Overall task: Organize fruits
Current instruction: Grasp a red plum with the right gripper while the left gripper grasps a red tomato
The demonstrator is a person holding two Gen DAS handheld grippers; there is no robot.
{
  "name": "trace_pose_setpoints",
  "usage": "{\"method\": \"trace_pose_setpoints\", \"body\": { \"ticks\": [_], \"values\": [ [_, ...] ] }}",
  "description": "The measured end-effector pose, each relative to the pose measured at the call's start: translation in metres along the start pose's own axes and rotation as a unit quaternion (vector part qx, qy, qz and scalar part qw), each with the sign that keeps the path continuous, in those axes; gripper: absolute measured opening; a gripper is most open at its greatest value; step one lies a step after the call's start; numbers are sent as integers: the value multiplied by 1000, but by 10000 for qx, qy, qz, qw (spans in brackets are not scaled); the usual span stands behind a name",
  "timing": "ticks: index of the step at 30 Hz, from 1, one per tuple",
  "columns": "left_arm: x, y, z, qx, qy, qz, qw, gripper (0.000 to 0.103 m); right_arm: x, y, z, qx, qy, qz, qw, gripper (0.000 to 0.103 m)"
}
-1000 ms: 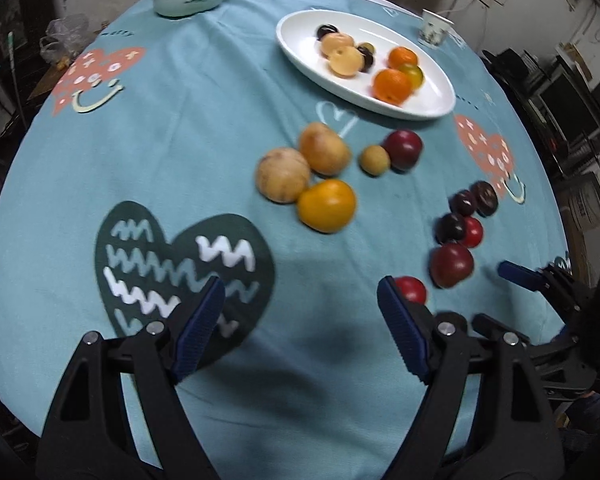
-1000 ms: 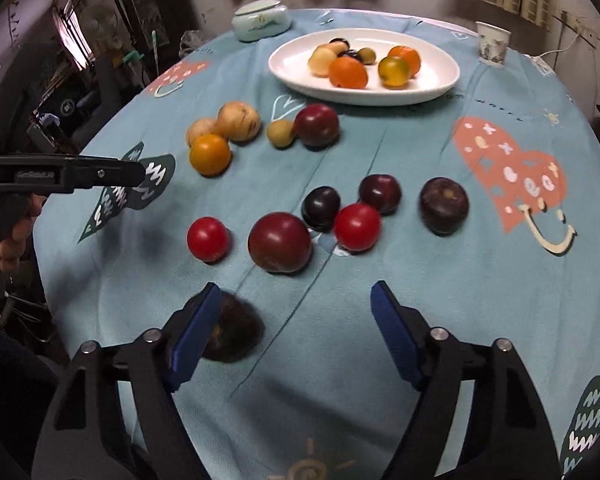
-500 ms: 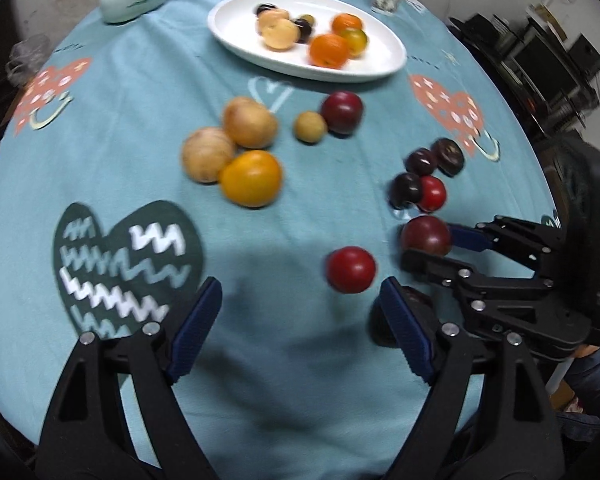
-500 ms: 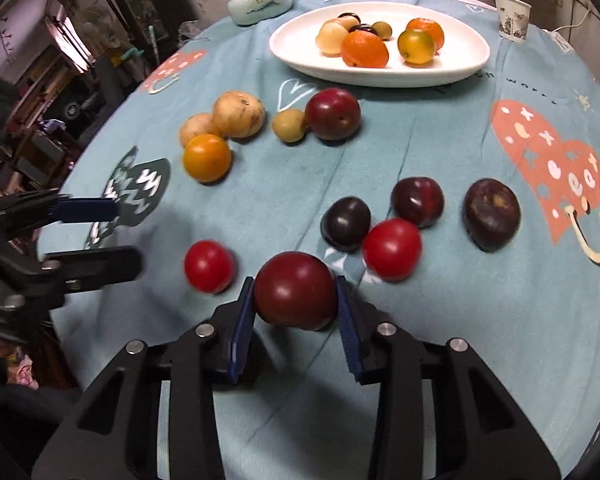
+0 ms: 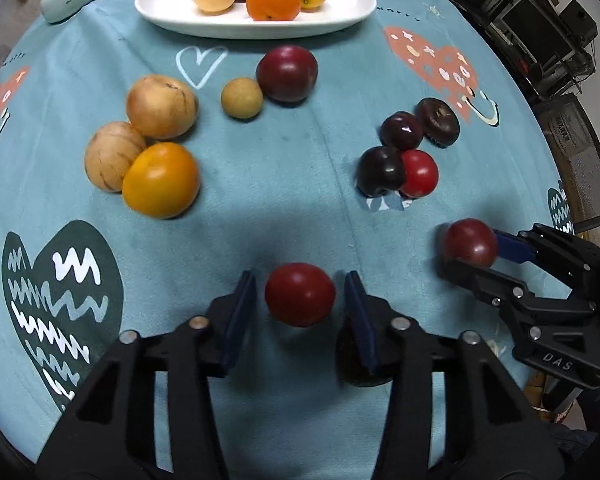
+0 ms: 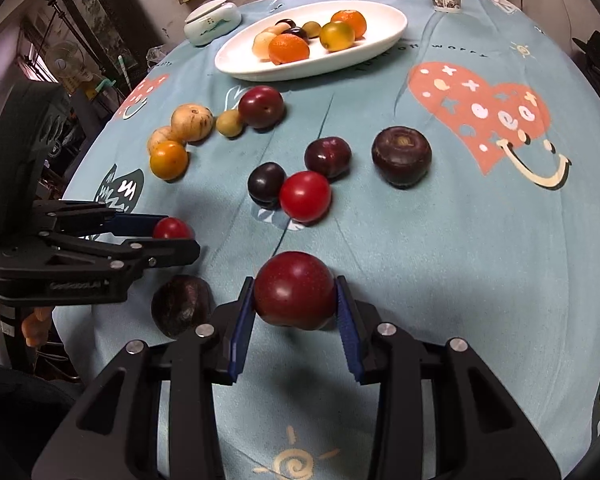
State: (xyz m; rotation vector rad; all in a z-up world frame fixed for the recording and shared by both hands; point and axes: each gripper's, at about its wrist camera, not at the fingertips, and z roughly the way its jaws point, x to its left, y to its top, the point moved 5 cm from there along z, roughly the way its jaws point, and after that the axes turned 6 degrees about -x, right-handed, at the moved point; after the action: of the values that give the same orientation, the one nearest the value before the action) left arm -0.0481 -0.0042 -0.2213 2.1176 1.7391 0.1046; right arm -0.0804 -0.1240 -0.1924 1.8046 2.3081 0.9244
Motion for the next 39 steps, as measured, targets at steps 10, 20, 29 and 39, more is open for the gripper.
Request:
{"method": "trace_pose_setpoints", "body": {
  "ticks": [10, 20, 29, 39],
  "values": [
    [16, -5, -20, -257, -23, -264, 9993, 34, 14, 6, 5, 43, 123, -258, 9996, 39],
    [35, -8, -47, -503, 73, -537, 9973, 34, 35, 16, 3, 24, 488, -400, 9980, 39],
    [38, 3, -78, -803, 305, -493, 9951, 34, 61, 32, 12, 99, 991, -528, 9936, 39],
    [41, 11, -97, -1023, 554, -604, 9914, 34, 66, 39, 16, 421, 1278, -610, 9890, 40]
  ]
}}
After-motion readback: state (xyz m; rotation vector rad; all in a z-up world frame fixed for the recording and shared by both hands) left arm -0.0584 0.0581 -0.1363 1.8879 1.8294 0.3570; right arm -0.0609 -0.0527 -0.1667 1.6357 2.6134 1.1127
